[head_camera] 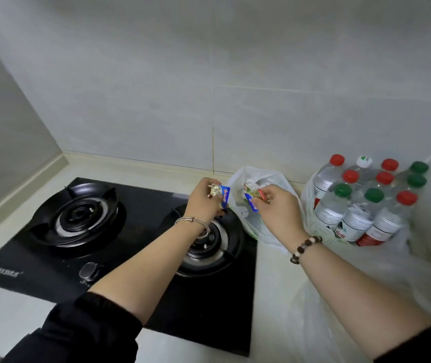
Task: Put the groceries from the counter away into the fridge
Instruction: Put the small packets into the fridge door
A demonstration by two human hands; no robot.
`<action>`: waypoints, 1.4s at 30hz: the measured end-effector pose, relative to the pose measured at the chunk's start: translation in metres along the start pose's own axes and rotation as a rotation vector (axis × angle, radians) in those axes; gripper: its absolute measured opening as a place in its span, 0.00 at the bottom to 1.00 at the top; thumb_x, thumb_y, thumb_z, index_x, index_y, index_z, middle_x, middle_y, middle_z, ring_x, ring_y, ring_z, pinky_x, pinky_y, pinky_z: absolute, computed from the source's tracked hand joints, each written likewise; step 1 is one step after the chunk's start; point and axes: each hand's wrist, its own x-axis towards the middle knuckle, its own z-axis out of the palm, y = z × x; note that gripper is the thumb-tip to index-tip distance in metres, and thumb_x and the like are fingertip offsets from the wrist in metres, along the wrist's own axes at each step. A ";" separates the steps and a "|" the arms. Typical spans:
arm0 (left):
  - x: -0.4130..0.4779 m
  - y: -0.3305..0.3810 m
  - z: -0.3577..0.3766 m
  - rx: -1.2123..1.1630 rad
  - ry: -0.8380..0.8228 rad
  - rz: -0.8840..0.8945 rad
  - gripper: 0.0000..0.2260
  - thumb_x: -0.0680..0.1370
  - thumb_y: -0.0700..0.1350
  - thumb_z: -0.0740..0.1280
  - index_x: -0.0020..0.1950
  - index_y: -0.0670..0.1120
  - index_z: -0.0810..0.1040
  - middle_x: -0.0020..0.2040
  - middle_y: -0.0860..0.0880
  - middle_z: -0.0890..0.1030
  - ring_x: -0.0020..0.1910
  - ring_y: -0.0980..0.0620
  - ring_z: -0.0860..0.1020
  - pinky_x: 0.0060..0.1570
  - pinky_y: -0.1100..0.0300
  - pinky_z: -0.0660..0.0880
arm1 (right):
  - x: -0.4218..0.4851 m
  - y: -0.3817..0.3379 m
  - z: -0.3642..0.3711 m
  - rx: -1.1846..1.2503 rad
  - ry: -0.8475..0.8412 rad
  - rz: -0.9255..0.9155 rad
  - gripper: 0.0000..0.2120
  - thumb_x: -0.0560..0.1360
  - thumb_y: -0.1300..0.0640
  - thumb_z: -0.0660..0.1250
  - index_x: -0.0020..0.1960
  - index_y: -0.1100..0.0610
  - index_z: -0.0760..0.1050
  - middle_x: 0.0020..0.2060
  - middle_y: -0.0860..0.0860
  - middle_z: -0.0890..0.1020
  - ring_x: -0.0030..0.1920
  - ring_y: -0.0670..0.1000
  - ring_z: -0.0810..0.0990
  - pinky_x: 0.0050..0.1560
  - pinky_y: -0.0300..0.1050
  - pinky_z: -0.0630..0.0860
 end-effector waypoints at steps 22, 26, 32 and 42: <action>-0.386 0.001 -0.141 0.097 0.930 -0.104 0.08 0.75 0.36 0.67 0.45 0.49 0.75 0.40 0.52 0.80 0.39 0.56 0.79 0.36 0.66 0.78 | -0.277 -0.145 0.036 0.363 -0.765 -0.503 0.04 0.73 0.61 0.69 0.41 0.55 0.76 0.32 0.47 0.80 0.34 0.46 0.79 0.33 0.41 0.74; -0.469 0.012 -0.174 0.149 1.094 -0.129 0.07 0.75 0.38 0.68 0.49 0.48 0.75 0.43 0.54 0.79 0.43 0.58 0.79 0.39 0.66 0.78 | -0.353 -0.183 0.038 0.440 -0.916 -0.594 0.02 0.74 0.58 0.69 0.44 0.55 0.77 0.37 0.49 0.81 0.40 0.50 0.81 0.41 0.49 0.81; -0.610 0.039 -0.216 0.235 1.313 -0.132 0.07 0.76 0.39 0.67 0.52 0.49 0.74 0.45 0.54 0.78 0.45 0.58 0.78 0.43 0.64 0.79 | -0.478 -0.248 0.026 0.592 -1.044 -0.754 0.03 0.74 0.57 0.69 0.45 0.55 0.76 0.36 0.45 0.79 0.40 0.46 0.79 0.39 0.40 0.77; -0.851 0.096 -0.246 0.346 1.658 -0.081 0.11 0.75 0.37 0.68 0.46 0.53 0.74 0.45 0.50 0.81 0.47 0.51 0.81 0.47 0.52 0.80 | -0.715 -0.316 -0.039 0.979 -1.225 -0.976 0.03 0.76 0.60 0.68 0.48 0.55 0.74 0.37 0.46 0.79 0.37 0.42 0.78 0.35 0.33 0.74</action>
